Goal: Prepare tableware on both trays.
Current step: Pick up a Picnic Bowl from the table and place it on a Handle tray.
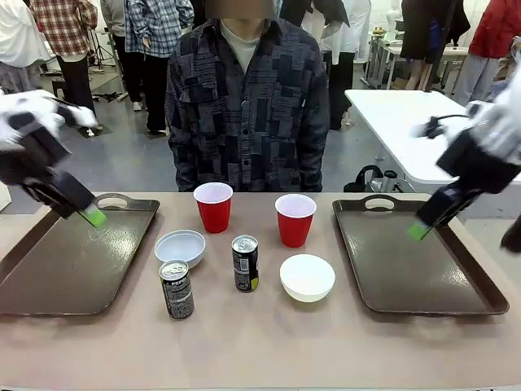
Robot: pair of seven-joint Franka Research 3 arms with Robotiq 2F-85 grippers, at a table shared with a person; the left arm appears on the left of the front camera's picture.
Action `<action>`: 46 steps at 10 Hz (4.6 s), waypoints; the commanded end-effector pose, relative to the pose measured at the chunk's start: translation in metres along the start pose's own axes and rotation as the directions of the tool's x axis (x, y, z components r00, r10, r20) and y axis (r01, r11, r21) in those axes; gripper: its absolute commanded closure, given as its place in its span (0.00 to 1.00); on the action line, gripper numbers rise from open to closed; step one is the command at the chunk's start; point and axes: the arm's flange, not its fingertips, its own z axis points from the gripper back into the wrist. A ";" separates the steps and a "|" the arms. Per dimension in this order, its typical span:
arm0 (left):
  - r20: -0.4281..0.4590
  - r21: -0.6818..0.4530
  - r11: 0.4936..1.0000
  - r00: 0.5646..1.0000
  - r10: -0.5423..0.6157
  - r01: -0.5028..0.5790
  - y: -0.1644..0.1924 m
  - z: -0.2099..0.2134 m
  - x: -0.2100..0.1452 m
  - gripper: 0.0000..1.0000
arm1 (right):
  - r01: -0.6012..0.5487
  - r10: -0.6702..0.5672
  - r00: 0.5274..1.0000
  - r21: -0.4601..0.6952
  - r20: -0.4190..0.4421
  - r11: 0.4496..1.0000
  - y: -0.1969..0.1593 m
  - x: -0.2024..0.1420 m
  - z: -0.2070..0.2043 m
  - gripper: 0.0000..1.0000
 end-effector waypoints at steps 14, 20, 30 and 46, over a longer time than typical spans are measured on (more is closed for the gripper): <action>0.122 -0.479 0.792 0.865 0.487 -0.378 0.168 0.088 -0.105 0.00 | 0.407 -0.557 0.828 0.611 0.069 0.679 -0.171 -0.138 0.053 0.00; 0.116 -0.465 0.791 0.859 0.499 -0.397 0.173 0.097 -0.102 0.00 | 0.424 -0.573 0.816 0.604 0.067 0.675 -0.180 -0.143 0.057 0.00; 0.116 -0.465 0.791 0.859 0.499 -0.397 0.173 0.097 -0.102 0.00 | 0.424 -0.573 0.816 0.604 0.067 0.675 -0.180 -0.143 0.057 0.00; 0.116 -0.465 0.791 0.859 0.499 -0.397 0.173 0.097 -0.102 0.00 | 0.608 -0.597 0.787 0.036 -0.154 0.793 -0.026 0.060 -0.016 0.00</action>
